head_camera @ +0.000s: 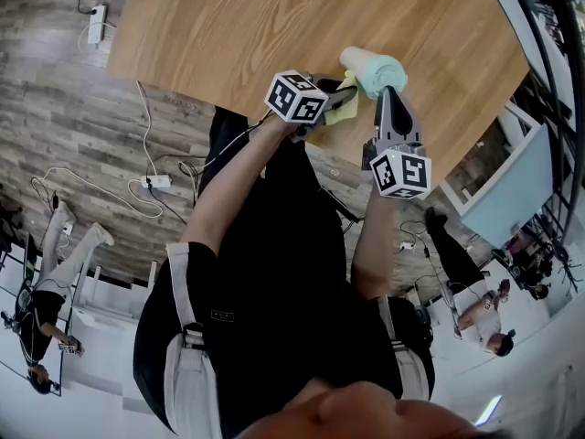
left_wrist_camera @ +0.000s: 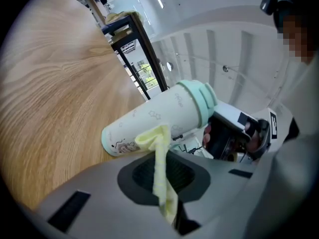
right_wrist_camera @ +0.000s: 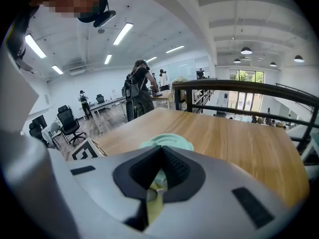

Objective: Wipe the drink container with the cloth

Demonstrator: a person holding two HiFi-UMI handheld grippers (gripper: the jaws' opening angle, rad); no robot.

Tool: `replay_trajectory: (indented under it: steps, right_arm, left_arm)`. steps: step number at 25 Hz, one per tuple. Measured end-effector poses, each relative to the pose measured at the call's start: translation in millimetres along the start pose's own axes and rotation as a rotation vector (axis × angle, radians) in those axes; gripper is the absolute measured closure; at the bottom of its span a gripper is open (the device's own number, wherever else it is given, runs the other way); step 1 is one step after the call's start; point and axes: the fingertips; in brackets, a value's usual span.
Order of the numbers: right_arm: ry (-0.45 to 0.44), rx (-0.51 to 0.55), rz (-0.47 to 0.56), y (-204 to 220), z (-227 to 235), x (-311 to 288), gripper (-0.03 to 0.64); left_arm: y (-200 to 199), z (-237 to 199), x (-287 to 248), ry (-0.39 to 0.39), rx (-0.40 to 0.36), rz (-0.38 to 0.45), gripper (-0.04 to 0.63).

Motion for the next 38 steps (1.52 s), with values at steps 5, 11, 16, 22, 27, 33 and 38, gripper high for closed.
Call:
replay_trajectory:
  steps: [5, 11, 16, 22, 27, 33, 38]
  right_arm:
    - [-0.006, 0.0, 0.005, 2, 0, -2, 0.584]
    - [-0.017, 0.002, 0.005, 6, -1, -3, 0.584]
    - [-0.018, -0.003, 0.001, 11, 4, -11, 0.584]
    - [-0.009, -0.008, 0.0, 12, 14, -7, 0.584]
    - [0.005, -0.019, 0.012, 12, 18, -12, 0.584]
    - [0.021, -0.035, 0.015, 11, 20, -13, 0.584]
    - [0.055, -0.16, 0.151, -30, 28, 9, 0.584]
  left_arm:
    - [-12, 13, 4, 0.016, -0.041, 0.022, 0.563]
    - [-23, 27, 9, 0.008, -0.089, -0.001, 0.563]
    - [-36, 30, 9, -0.002, -0.12, -0.013, 0.563]
    - [-61, 39, 13, -0.016, -0.13, 0.02, 0.563]
    - [-95, 46, 25, -0.053, -0.19, 0.035, 0.563]
    - [-121, 60, 41, -0.14, -0.325, -0.014, 0.563]
    - [-133, 97, 43, -0.195, -0.541, -0.092, 0.563]
Point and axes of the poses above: the fingertips, and each gripper's own axes: x backward along the fingers, z to its right, y out of its underside, and after that the axes turned 15 degrees about y, right-handed
